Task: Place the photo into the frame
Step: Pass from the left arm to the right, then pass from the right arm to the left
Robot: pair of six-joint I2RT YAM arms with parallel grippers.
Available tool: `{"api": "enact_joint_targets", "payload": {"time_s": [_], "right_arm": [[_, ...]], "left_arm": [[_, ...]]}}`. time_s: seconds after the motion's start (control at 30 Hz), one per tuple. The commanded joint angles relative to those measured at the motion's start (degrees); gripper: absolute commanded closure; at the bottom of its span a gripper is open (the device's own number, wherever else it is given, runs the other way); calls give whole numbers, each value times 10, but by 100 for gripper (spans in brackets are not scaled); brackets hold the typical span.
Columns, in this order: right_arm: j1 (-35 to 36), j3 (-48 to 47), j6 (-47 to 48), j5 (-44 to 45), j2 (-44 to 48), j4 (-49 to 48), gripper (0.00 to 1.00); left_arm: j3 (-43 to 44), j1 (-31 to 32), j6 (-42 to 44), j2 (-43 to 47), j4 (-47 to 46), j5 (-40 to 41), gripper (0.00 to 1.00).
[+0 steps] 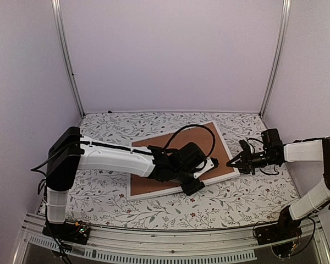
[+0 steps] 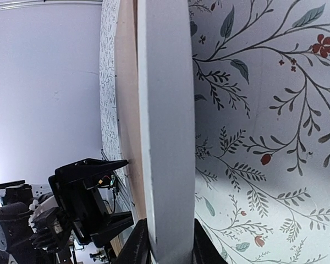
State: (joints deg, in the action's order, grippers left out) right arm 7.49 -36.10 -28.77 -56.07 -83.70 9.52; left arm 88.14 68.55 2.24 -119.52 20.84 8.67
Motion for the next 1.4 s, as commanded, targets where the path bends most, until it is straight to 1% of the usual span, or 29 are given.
{"api": "enact_joint_targets", "payload": {"time_s": [0.0, 0.1, 0.27, 0.37, 0.47, 0.53, 0.6, 0.67, 0.73, 0.83, 1.0, 1.03, 1.2, 1.27, 1.37], "right_arm": [[1, -39, -7, -2, 36, 48, 81], [1, -57, -5, -9, 41, 67, 80], [2, -83, -4, -18, 56, 93, 80], [3, -91, -4, -24, 62, 105, 79], [4, -99, -1, -25, 64, 116, 78], [4, -106, 4, -23, 65, 125, 77], [4, -114, 12, -18, 63, 134, 74], [4, -127, 21, -11, 57, 149, 68], [4, -139, 34, 0, 50, 165, 62], [2, -157, 51, 22, 44, 183, 56], [-15, -192, 77, 62, 48, 226, 51], [-20, -202, 82, 77, 54, 237, 50], [-53, -264, 110, 144, 86, 299, 46], [-70, -285, 116, 156, 101, 312, 45], [-105, -318, 122, 169, 113, 329, 45]], "left_arm": [[-10, 40, 20, 10, -21, 135, 27], [-14, 61, 37, -1, -33, 215, 23], [-9, 72, 55, -33, -57, 373, 22], [-7, 72, 71, -54, -72, 437, 22], [-9, 73, 90, -68, -89, 477, 26], [-14, 73, 108, -73, -104, 504, 33], [-14, 74, 118, -68, -107, 516, 45], [-12, 78, 126, -53, -106, 525, 58], [-9, 81, 130, -34, -102, 528, 69], [1, 83, 130, -5, -89, 529, 80], [19, 84, 152, 30, -73, 544, 98], [21, 84, 159, 38, -71, 547, 100], [57, 78, 174, 88, -44, 531, 100], [78, 72, 165, 111, -26, 516, 100], [126, 55, 124, 147, 28, 467, 100]]}}
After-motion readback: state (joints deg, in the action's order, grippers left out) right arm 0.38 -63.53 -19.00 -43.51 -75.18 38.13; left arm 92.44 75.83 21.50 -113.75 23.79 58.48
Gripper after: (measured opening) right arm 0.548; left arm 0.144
